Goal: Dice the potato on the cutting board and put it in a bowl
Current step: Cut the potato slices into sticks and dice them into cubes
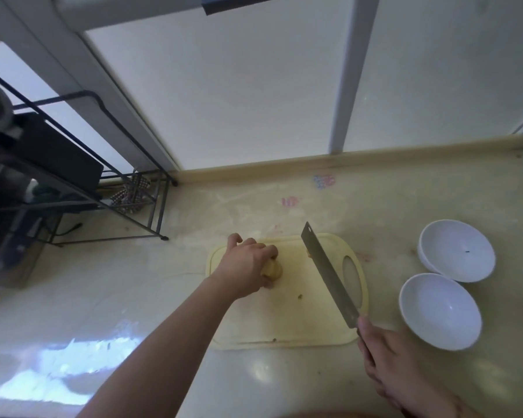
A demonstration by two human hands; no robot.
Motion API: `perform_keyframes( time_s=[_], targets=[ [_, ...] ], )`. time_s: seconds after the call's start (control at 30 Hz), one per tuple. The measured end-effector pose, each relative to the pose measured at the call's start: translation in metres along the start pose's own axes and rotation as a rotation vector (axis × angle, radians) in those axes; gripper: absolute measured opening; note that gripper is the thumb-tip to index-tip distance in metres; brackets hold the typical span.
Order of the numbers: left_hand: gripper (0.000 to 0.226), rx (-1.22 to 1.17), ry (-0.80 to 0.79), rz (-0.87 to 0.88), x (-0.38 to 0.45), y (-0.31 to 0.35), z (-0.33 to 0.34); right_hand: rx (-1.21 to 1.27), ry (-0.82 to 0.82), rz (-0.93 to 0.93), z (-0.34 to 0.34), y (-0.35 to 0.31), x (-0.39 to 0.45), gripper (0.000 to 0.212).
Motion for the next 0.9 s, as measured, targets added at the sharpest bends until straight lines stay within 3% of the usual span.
perform_keyframes(
  time_s=[0.57,0.9],
  targets=[
    [0.055,-0.138,0.112,-0.014,-0.0030,-0.0026,0.0016,-0.044,-0.020,-0.019,0.0059,0.0033,0.0045,0.057],
    [0.053,0.253,0.224,0.206,-0.0047,-0.0004,-0.0002,-0.071,-0.040,-0.022,0.0069,0.0035,0.0066,0.055]
  ],
)
Point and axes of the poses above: each hand's wrist, its own x-axis towards the middle knuckle, its own z-axis out of the palm, y = z × x, the point moved 4 cm from there along x, towards the middle knuckle, and after that the axes turned 3 degrees about y, right-handed, at the moved point
